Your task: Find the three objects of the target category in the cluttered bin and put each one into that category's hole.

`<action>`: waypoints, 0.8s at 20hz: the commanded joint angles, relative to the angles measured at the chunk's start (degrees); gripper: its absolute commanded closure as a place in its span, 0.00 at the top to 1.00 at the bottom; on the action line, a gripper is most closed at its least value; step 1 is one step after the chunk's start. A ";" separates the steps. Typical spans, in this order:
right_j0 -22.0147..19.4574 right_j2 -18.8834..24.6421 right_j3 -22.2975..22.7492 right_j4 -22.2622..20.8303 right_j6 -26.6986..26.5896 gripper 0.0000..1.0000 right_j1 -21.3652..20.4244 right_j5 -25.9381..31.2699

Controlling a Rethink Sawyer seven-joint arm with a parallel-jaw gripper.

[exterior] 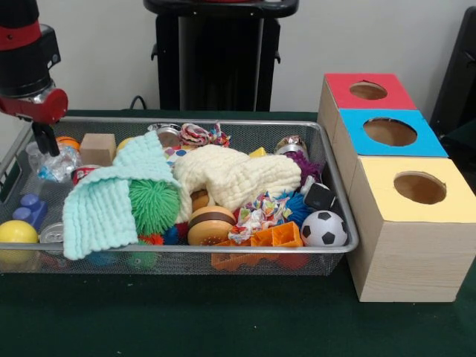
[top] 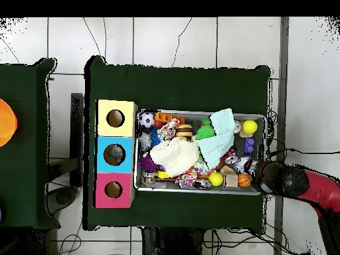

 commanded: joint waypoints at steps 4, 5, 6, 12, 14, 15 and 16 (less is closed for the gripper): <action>2.66 2.91 0.10 2.79 -9.84 0.00 -2.90 9.18; 2.90 2.85 0.05 2.98 -9.66 0.00 -3.05 9.49; 3.21 2.74 0.01 3.25 -9.40 0.00 -3.23 9.94; 5.18 2.24 -0.20 4.95 -7.50 0.00 -4.10 12.01; 5.89 2.02 -0.31 5.45 -6.73 0.00 -4.32 12.46; 6.29 1.89 -0.33 5.73 -6.27 0.00 -4.47 12.71; 6.75 1.75 -0.34 6.12 -5.76 0.00 -4.59 12.94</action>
